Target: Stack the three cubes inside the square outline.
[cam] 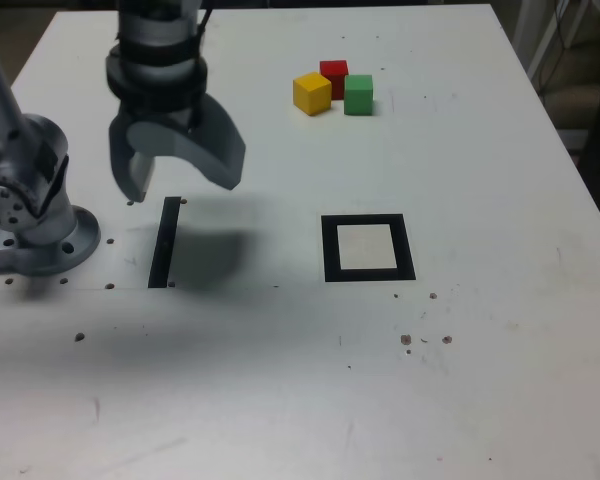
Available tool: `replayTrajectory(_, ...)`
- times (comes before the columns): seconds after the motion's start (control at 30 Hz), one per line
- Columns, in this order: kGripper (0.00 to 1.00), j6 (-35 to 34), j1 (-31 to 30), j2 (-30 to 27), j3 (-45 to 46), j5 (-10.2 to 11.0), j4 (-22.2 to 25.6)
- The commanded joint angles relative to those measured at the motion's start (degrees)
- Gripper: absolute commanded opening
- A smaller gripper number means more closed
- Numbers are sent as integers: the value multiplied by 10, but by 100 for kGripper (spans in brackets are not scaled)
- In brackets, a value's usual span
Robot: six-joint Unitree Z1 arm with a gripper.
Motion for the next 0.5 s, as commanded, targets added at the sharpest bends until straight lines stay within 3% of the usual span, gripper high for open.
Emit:
replayTrajectory(0.0,100,12,12,10,-12,2,7)
replayTrajectory(0.47,100,104,110,64,-117,15,51)
